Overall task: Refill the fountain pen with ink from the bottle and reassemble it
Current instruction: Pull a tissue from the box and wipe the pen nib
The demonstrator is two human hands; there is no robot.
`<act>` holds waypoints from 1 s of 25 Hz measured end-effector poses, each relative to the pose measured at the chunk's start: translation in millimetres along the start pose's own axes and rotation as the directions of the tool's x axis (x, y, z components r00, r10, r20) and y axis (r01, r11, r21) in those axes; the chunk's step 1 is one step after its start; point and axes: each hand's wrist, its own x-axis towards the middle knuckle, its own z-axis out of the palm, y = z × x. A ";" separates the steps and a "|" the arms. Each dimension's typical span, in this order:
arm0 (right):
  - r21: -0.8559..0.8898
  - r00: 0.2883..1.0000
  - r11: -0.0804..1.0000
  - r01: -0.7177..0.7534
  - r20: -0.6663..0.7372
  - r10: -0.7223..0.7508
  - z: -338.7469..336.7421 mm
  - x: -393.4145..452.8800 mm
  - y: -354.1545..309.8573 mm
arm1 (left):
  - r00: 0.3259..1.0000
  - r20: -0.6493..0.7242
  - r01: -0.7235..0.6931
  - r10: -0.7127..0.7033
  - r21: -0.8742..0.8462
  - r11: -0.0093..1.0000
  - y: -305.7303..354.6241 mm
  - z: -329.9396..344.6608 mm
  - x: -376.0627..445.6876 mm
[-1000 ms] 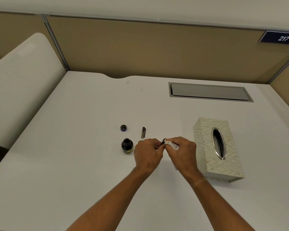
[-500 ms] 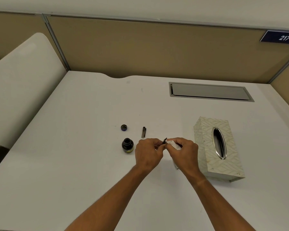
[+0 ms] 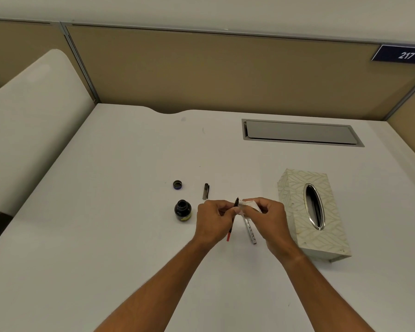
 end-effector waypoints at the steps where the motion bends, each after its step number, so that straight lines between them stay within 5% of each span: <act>1: 0.042 1.000 0.999 -0.016 0.012 0.015 -2.3 0.0 0.3 | 0.999 -0.023 0.028 -0.029 -0.041 0.999 0.2 -1.1 0.6; 11: 0.158 0.994 0.984 -0.076 0.086 0.063 -3.7 2.3 3.6 | 0.995 -0.006 0.092 -0.095 -0.176 0.980 1.6 -2.1 0.2; 13: 0.163 0.998 0.986 -0.022 0.058 0.013 -3.9 0.4 3.1 | 0.995 0.012 0.102 -0.102 -0.189 0.977 1.4 -2.0 0.6; 17: -0.095 0.977 0.976 0.196 -0.063 -0.202 -5.0 -0.1 -0.4 | 0.990 0.075 0.134 -0.121 -0.208 0.969 1.9 -1.3 0.1; 25: -0.070 0.973 0.972 0.225 -0.027 -0.227 -0.4 0.2 2.0 | 0.967 0.220 0.198 -0.132 -0.309 0.930 3.2 -1.2 -0.8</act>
